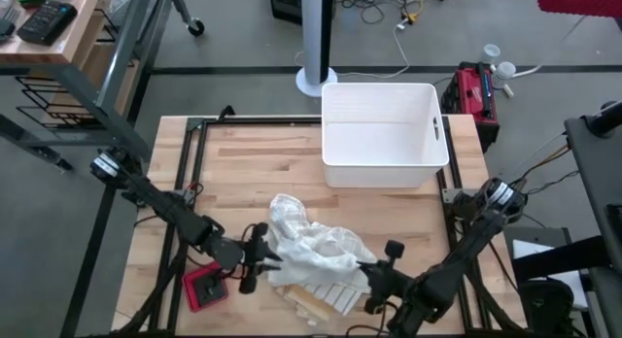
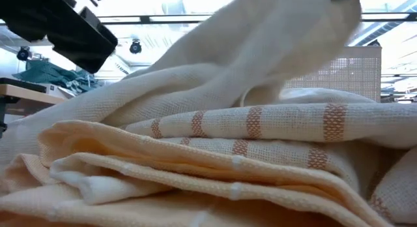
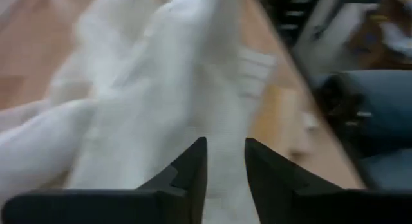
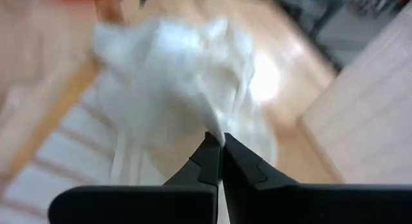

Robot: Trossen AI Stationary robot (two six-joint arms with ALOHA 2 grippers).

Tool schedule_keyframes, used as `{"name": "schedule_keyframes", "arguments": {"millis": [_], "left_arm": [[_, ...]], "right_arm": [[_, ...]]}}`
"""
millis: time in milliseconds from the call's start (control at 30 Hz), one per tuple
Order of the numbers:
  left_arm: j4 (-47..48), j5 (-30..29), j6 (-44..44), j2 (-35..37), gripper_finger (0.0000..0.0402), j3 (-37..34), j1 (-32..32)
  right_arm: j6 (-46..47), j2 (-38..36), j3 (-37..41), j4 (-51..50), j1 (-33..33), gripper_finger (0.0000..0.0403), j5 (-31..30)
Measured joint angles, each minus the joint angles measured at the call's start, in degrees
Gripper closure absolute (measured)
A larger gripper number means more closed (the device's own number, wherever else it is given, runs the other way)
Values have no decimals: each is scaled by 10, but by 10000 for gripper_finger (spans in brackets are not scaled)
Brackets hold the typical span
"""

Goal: Fold towel
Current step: Fold the light brown kitchen towel

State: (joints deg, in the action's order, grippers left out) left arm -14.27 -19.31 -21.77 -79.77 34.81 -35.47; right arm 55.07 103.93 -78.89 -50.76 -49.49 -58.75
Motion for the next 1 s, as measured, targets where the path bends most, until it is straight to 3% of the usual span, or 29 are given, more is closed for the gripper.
{"name": "schedule_keyframes", "arguments": {"millis": [200,333,700,1000], "left_arm": [[85,-117,-74,3,336,0,7],[113,-128,-122,10,342,1,19],[114,-94,-170,8,297,-21,65],[76,4,-182,1,241,-38,118]], "right_arm": [[28,1,43,2,11,403,144],[47,1,54,1,11,403,159],[49,1,54,6,11,403,159],[34,1,52,19,11,403,157]]}}
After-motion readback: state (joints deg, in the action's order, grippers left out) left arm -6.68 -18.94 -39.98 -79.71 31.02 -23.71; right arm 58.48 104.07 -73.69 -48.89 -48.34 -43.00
